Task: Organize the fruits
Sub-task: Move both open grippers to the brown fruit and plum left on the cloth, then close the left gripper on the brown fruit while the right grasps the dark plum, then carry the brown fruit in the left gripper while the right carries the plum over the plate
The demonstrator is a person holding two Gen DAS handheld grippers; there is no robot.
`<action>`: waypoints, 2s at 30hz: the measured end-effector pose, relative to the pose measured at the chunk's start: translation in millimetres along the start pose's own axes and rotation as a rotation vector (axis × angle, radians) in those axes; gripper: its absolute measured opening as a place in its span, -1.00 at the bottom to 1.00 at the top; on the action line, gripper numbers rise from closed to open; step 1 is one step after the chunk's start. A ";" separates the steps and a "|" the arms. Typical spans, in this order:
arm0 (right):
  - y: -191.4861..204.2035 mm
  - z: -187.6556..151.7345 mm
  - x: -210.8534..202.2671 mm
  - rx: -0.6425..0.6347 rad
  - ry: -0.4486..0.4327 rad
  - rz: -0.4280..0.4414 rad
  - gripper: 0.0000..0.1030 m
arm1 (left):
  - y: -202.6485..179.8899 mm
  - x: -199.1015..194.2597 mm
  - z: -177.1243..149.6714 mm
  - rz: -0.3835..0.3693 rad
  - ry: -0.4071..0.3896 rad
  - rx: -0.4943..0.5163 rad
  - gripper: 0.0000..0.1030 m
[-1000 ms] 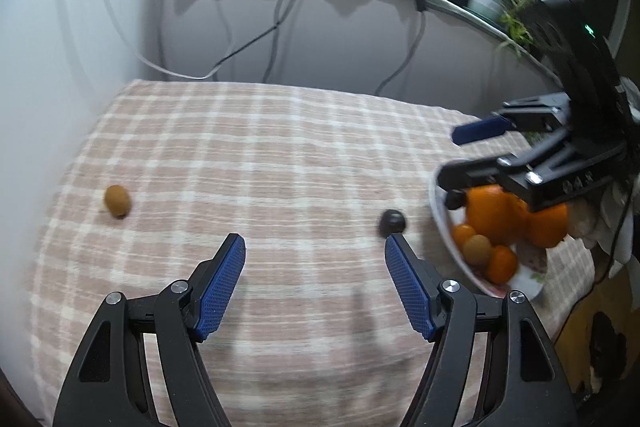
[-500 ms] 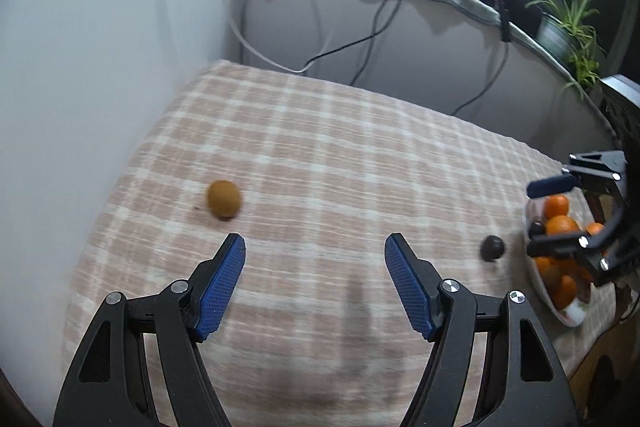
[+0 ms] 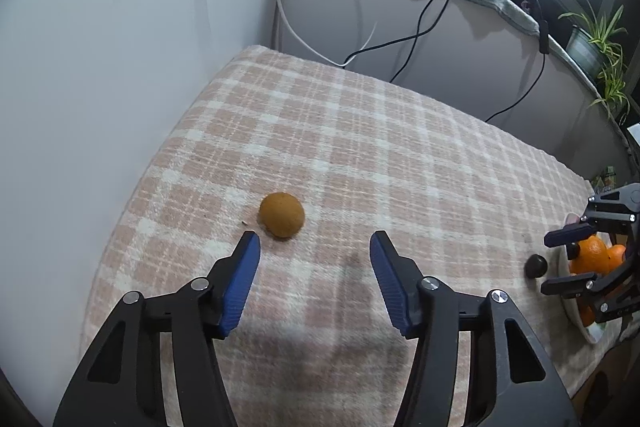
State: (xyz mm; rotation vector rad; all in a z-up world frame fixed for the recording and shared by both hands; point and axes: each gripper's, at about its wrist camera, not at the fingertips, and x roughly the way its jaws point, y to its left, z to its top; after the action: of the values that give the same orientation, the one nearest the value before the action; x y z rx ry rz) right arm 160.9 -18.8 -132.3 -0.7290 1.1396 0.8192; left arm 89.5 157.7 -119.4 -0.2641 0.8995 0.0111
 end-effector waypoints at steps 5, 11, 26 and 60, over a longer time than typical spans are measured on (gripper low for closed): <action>2.7 0.3 8.0 -0.008 0.021 0.000 -0.03 | 5.0 9.6 4.3 0.010 0.009 -0.010 0.04; -0.1 6.2 24.5 -0.022 0.046 -0.005 -0.10 | 9.8 17.9 8.4 0.018 0.017 -0.022 0.00; -1.7 2.4 39.0 0.001 0.068 0.015 -0.41 | 9.6 24.0 10.9 0.053 0.014 -0.021 -0.30; -11.1 -21.5 -38.9 0.087 -0.093 0.013 -0.50 | -41.7 -20.8 3.3 -0.055 -0.048 0.068 -0.51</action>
State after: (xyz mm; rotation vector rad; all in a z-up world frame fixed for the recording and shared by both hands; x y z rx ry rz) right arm 152.1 -49.6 -99.5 -0.6058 1.0904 0.8018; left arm 84.0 120.2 -92.0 -0.2245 0.8432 -0.0640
